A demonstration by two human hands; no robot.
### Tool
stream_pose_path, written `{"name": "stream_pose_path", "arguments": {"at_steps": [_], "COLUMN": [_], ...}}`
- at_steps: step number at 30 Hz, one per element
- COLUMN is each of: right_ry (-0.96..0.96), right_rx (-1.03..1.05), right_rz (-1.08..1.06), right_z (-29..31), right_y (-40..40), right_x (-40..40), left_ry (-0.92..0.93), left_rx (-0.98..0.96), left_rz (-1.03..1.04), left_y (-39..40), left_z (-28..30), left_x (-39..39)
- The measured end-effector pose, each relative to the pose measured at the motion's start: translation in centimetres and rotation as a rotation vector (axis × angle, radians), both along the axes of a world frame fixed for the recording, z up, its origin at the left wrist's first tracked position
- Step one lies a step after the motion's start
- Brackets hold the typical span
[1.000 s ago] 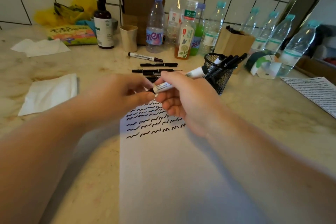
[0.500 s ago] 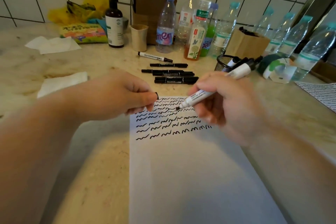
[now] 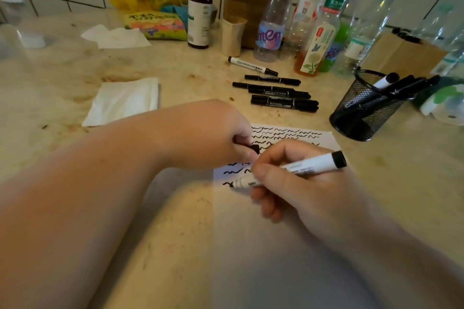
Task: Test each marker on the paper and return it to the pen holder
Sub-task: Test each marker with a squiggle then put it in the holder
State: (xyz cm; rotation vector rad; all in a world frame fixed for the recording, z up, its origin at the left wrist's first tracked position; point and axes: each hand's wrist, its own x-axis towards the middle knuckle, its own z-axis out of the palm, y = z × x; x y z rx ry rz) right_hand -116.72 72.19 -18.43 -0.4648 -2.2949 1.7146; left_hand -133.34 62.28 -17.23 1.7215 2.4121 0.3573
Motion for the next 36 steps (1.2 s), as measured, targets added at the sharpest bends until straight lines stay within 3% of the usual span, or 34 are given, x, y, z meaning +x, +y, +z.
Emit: {"name": "stream_pose_path", "arguments": {"at_steps": [20, 36], "right_ry": [-0.088, -0.052], "right_rx": [0.095, 0.032], "right_rz": [-0.024, -0.099], "right_z": [0.12, -0.30], "right_y": [-0.48, -0.10], "right_x": [-0.18, -0.22], "left_ry": [-0.072, -0.107], "left_rx": [-0.015, -0.003], "left_rz": [0.018, 0.024], "left_y": [0.04, -0.08], "left_z": [-0.21, -0.26], "left_x": [-0.17, -0.34]}}
